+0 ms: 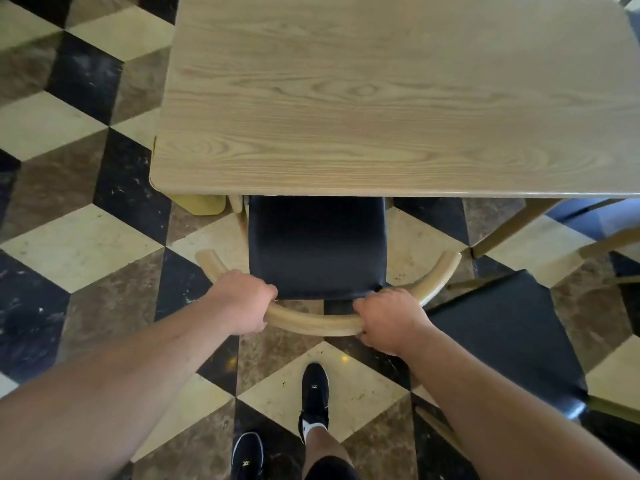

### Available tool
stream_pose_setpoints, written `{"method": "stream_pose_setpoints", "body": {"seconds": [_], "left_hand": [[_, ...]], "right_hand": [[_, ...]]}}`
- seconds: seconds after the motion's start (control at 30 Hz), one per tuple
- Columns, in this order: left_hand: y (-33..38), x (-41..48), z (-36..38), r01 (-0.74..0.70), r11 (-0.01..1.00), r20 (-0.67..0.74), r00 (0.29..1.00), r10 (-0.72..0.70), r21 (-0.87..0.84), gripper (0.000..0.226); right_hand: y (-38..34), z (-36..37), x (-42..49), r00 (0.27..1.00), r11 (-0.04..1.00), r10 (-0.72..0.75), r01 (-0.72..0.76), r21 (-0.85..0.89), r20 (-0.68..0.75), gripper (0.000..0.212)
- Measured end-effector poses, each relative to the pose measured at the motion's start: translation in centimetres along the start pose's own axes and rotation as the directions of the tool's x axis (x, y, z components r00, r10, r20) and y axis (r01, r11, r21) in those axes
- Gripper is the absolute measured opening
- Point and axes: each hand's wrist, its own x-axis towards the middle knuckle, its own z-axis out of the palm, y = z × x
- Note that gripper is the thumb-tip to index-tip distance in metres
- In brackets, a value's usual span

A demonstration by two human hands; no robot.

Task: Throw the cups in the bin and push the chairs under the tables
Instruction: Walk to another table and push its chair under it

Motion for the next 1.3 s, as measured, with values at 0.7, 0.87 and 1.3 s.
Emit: {"method": "stream_pose_setpoints", "body": {"seconds": [0.7, 0.87, 1.3], "left_hand": [[-3.2, 6.0, -4.6, 0.000, 0.995, 0.162, 0.987, -0.016, 0.097, 0.023], [-3.1, 5.8, -5.2, -0.012, 0.995, 0.174, 0.985, -0.006, 0.102, 0.026], [-3.3, 5.3, -5.1, -0.010, 1.000, 0.160, 0.987, 0.005, 0.025, 0.024]], "right_hand": [[4.7, -4.2, 5.9, 0.989, 0.996, -0.065, 0.056, 0.069, 0.134, 0.018], [4.6, -4.7, 5.8, 0.986, 0.996, -0.063, 0.051, 0.076, 0.154, 0.017], [3.9, -5.4, 5.2, 0.989, 0.998, -0.034, 0.027, 0.050, 0.143, 0.017]]}}
